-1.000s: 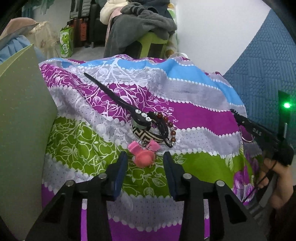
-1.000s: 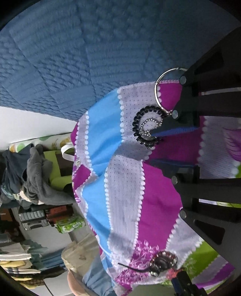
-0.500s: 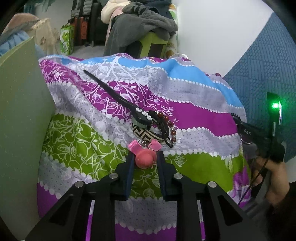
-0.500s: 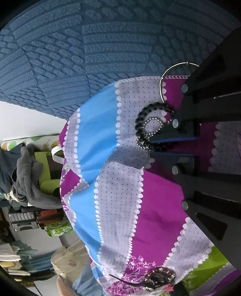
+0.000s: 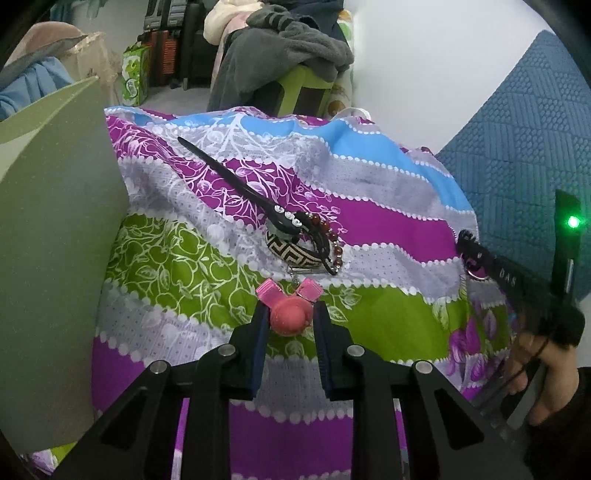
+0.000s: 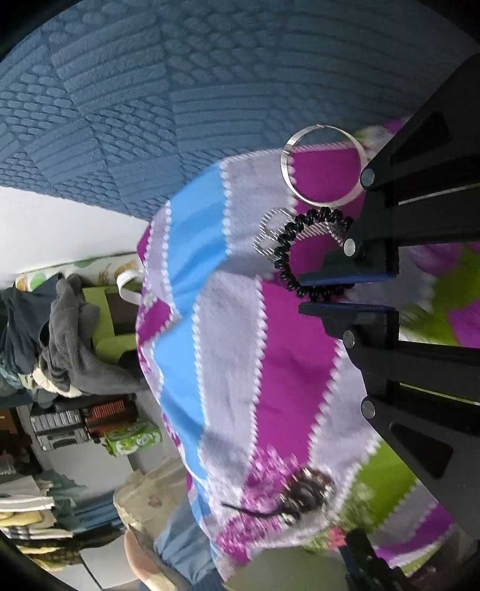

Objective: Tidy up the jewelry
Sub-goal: 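Close the right tool on the black coiled hair tie and lift it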

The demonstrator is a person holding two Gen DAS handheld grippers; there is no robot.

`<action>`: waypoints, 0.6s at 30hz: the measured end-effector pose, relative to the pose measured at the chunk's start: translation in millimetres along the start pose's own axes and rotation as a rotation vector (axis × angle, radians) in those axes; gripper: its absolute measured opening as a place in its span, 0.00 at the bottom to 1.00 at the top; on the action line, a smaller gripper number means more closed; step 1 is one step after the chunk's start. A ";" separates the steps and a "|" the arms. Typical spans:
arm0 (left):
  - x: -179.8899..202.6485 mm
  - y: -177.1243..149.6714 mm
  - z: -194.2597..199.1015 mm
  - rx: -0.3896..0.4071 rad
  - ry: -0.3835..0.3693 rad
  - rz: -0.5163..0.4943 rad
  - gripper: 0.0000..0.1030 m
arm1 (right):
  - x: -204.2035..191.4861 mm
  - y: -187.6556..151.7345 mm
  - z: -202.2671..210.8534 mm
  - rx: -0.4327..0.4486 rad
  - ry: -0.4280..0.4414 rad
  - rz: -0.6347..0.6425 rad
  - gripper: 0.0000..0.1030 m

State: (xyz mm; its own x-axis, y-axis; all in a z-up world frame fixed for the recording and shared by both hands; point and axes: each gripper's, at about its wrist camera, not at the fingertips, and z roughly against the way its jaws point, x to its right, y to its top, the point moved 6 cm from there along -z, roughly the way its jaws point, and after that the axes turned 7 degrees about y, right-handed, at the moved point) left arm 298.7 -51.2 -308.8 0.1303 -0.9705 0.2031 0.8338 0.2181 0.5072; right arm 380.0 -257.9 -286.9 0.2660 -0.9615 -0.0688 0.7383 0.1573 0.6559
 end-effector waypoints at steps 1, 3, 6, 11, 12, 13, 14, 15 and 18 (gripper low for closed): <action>0.0 -0.1 2.6 0.004 0.000 -0.002 0.22 | -4.5 -3.2 2.2 -0.003 0.003 0.002 0.07; 0.7 -0.7 8.5 0.008 -0.003 -0.007 0.22 | -12.8 -11.4 7.9 -0.013 0.016 0.002 0.07; 0.7 -2.0 16.7 0.015 -0.014 0.000 0.22 | -26.1 -19.2 15.9 -0.020 0.040 0.004 0.07; 1.9 -5.5 25.2 0.026 -0.013 -0.008 0.22 | -48.7 -30.9 30.3 -0.018 0.066 -0.013 0.07; 1.9 -6.6 26.6 0.025 -0.014 -0.009 0.22 | -52.8 -33.0 32.9 -0.017 0.071 -0.015 0.07; 1.5 -8.1 28.7 0.022 -0.012 -0.009 0.22 | -57.4 -35.3 35.6 -0.018 0.078 -0.018 0.07; 1.2 -9.3 30.2 0.021 -0.012 -0.007 0.22 | -62.2 -37.6 38.4 -0.018 0.085 -0.016 0.07; 0.9 -10.7 31.8 0.017 -0.012 -0.006 0.22 | -66.0 -39.3 40.7 -0.018 0.089 -0.011 0.07; -2.1 -16.6 37.4 0.006 -0.010 -0.008 0.22 | -76.9 -47.1 44.8 -0.028 0.112 -0.019 0.07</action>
State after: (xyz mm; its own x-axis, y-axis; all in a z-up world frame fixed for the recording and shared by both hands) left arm 264.5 -48.9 -286.3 0.1177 -0.9712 0.2073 0.8313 0.2106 0.5144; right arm 296.9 -201.4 -278.9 0.3184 -0.9335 -0.1651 0.7604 0.1475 0.6325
